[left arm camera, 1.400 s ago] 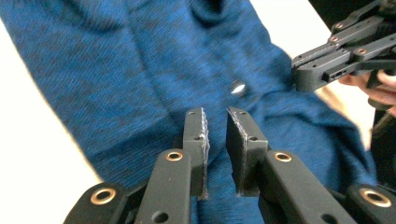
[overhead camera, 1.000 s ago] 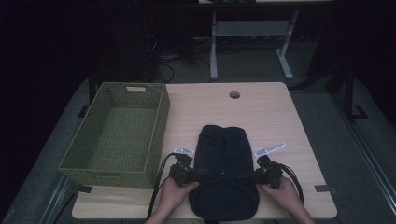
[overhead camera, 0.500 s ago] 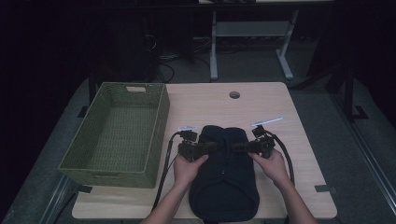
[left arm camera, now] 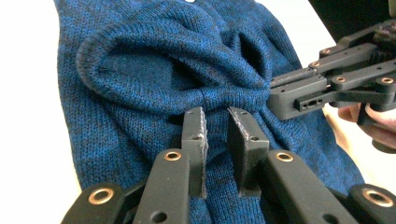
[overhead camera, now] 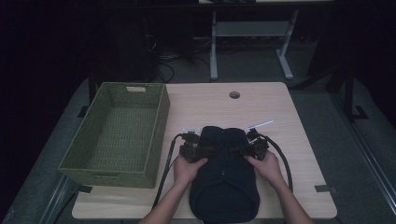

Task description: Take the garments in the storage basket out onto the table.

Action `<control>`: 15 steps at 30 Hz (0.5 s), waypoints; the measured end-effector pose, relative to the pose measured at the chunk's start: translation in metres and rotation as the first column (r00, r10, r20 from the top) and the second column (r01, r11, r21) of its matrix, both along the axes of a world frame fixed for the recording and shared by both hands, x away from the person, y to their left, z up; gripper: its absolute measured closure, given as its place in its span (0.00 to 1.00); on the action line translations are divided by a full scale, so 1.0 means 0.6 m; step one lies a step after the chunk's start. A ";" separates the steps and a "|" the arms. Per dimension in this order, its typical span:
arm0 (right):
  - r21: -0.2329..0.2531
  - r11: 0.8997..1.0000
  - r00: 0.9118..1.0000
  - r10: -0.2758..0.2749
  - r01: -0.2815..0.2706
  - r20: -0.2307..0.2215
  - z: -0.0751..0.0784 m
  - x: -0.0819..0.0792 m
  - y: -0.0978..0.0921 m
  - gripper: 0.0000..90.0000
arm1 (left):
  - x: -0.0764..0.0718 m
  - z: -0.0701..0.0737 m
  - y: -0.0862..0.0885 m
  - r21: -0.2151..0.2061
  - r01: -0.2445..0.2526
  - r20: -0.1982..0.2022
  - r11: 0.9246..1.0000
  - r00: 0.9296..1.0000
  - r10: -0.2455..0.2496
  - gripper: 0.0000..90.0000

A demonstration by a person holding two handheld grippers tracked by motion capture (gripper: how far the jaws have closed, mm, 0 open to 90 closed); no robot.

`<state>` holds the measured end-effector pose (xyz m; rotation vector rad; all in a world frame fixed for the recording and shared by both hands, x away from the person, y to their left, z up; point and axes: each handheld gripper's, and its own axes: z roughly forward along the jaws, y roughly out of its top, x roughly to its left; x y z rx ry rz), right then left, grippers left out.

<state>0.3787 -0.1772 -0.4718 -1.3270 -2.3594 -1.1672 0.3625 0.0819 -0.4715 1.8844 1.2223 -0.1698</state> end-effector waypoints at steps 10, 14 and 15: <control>0.024 0.999 0.999 0.042 -0.043 0.022 0.027 -0.024 -0.005 0.90 | -0.041 0.017 0.016 -0.035 0.032 0.020 0.999 0.999 -0.031 0.82; 0.063 0.998 0.998 0.012 -0.015 0.053 0.043 -0.015 -0.005 0.90 | -0.040 0.035 0.024 -0.088 0.017 0.054 0.996 0.998 -0.013 0.81; 0.074 0.997 0.998 -0.006 0.001 0.061 0.045 -0.008 0.001 0.89 | -0.034 0.045 0.025 -0.110 0.010 0.073 0.994 0.997 -0.001 0.81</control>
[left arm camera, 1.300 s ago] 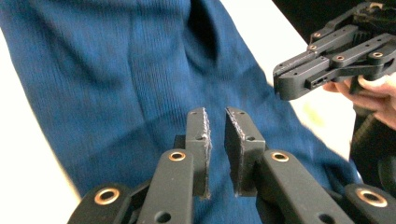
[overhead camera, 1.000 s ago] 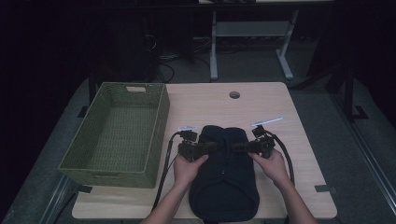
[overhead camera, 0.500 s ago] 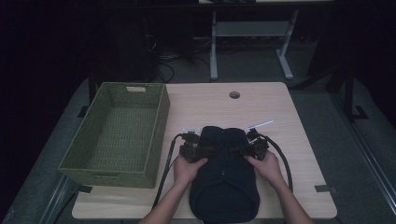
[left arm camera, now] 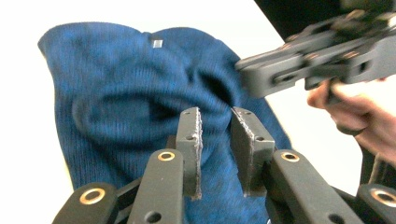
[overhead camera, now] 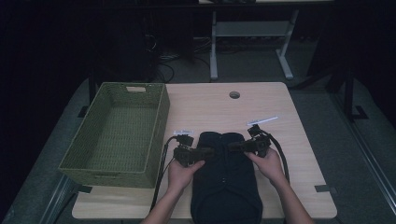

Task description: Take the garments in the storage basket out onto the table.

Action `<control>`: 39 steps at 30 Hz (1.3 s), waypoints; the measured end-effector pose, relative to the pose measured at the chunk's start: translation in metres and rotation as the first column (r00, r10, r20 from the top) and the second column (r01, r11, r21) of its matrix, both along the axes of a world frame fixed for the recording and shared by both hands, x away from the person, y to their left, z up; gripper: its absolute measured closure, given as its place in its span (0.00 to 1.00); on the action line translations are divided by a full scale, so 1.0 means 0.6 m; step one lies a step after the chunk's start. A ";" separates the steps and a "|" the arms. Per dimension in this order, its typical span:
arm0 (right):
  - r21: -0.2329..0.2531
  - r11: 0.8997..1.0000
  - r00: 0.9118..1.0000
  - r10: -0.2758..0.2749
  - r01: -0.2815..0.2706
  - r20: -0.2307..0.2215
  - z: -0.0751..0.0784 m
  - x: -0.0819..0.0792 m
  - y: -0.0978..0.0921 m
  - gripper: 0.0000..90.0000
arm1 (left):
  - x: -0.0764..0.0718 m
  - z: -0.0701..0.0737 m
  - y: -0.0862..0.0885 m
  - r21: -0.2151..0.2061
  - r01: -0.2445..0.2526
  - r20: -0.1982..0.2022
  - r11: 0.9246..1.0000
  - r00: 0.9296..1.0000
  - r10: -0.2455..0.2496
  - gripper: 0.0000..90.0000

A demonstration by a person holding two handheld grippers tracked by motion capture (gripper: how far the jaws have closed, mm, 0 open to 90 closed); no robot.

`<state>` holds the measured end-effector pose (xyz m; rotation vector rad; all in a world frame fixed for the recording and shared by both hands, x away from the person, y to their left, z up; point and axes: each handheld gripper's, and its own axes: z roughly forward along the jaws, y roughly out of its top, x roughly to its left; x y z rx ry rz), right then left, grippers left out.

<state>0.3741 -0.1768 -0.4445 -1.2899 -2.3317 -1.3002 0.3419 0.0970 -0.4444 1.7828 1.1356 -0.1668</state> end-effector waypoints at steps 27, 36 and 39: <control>-0.056 0.998 0.999 0.006 -0.009 -0.040 -0.032 -0.016 -0.016 0.84 | 0.015 -0.030 0.001 0.077 0.006 -0.054 0.997 0.999 -0.002 0.78; -0.094 0.995 0.999 0.016 -0.020 -0.045 -0.046 -0.037 -0.024 0.88 | -0.001 -0.046 -0.010 0.107 0.038 -0.078 0.993 0.996 -0.030 0.79; -0.113 0.993 0.999 0.030 -0.034 -0.037 -0.044 -0.042 -0.024 0.88 | -0.009 -0.045 -0.013 0.119 0.052 -0.076 0.992 0.996 -0.043 0.79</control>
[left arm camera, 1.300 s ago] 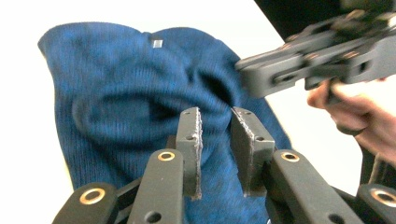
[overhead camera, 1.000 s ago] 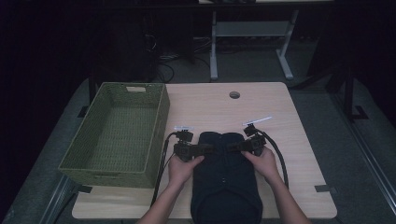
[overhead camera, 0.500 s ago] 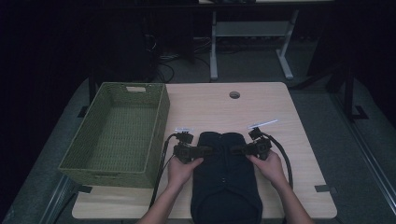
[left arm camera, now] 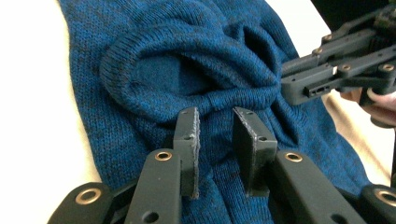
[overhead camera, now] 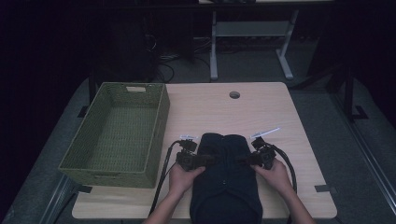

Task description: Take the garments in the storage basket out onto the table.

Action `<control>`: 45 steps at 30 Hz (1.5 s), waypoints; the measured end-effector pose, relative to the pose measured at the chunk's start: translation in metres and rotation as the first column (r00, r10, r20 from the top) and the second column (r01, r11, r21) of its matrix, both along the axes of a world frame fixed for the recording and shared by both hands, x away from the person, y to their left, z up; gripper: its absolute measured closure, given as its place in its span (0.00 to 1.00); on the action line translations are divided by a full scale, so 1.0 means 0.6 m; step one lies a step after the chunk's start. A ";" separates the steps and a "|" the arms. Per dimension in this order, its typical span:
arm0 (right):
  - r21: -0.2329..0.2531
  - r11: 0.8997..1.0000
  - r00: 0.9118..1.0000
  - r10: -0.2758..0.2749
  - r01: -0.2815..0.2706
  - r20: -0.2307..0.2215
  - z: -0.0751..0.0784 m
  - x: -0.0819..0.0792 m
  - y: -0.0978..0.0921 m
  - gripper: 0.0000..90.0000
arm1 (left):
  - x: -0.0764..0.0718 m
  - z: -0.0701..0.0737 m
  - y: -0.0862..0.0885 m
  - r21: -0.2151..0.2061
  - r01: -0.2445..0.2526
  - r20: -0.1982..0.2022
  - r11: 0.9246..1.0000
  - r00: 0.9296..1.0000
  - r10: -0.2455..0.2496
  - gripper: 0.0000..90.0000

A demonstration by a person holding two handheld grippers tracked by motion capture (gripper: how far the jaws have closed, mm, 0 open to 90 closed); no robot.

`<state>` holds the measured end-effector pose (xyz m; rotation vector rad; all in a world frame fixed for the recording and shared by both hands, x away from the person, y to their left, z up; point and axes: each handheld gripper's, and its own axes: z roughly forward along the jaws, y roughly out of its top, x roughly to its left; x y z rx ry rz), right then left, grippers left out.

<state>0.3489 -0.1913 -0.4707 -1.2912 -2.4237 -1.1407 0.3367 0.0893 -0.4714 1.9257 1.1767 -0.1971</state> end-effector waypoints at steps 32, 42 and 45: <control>0.027 0.989 0.990 -0.142 0.142 -0.010 0.043 0.079 -0.057 0.67 | 0.076 0.042 0.033 -0.043 -0.124 0.027 0.991 0.992 0.125 0.73; 0.000 0.989 0.988 -0.148 0.148 -0.045 0.023 0.091 -0.054 0.66 | 0.085 0.015 0.038 0.003 -0.143 -0.024 0.990 0.989 0.143 0.69; 0.003 0.989 0.988 -0.146 0.146 -0.057 0.017 0.094 -0.051 0.69 | 0.087 0.004 0.040 -0.014 -0.154 -0.056 0.988 0.987 0.153 0.66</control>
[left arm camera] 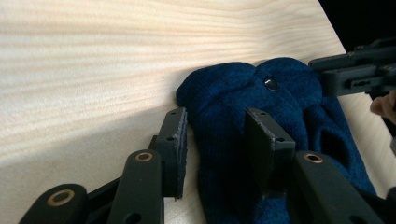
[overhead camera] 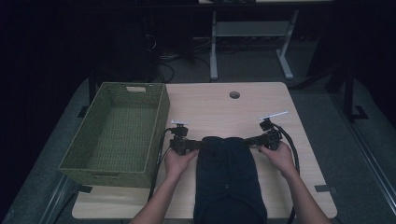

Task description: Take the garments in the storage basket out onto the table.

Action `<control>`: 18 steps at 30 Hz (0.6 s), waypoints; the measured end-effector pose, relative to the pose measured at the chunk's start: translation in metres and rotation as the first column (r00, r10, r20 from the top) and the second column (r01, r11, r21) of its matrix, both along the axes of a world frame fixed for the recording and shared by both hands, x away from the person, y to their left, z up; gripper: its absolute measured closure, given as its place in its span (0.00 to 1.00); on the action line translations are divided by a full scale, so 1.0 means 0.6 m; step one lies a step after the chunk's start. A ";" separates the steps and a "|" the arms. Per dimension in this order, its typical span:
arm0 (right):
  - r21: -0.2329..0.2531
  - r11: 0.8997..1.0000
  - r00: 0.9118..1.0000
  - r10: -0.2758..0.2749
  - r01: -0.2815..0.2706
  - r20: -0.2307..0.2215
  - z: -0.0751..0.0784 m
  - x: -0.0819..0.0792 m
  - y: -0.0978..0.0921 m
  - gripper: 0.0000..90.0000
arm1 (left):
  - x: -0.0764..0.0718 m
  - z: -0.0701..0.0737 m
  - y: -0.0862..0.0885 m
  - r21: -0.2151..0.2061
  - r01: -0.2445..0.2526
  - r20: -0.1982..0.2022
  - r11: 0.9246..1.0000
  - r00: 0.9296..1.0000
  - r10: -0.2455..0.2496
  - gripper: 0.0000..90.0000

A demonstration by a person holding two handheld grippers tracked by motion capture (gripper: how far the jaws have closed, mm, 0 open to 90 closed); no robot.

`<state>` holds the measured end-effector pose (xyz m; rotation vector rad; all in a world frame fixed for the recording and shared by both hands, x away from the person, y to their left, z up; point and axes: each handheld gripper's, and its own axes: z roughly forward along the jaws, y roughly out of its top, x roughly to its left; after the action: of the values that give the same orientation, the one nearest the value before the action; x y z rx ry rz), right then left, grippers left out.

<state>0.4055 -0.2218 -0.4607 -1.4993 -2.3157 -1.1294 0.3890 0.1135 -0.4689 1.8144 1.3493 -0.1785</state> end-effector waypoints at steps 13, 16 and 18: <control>-0.011 1.000 0.999 -0.002 0.002 -0.035 -0.008 0.002 0.003 0.68 | 0.008 -0.006 -0.005 -0.020 -0.008 -0.017 1.000 1.000 0.008 0.64; -0.002 1.000 0.999 -0.016 0.015 -0.043 -0.009 0.005 0.006 0.68 | 0.011 -0.005 -0.009 -0.011 -0.005 -0.020 1.000 1.000 0.005 0.67; -0.002 1.000 0.999 -0.017 0.017 -0.044 -0.009 0.005 0.007 0.68 | 0.011 -0.005 -0.011 -0.004 -0.005 -0.022 1.000 1.000 0.005 0.68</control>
<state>0.4086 -0.2179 -0.4663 -1.5318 -2.2804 -1.0878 0.3958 0.1068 -0.4720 1.8106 1.3672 -0.1989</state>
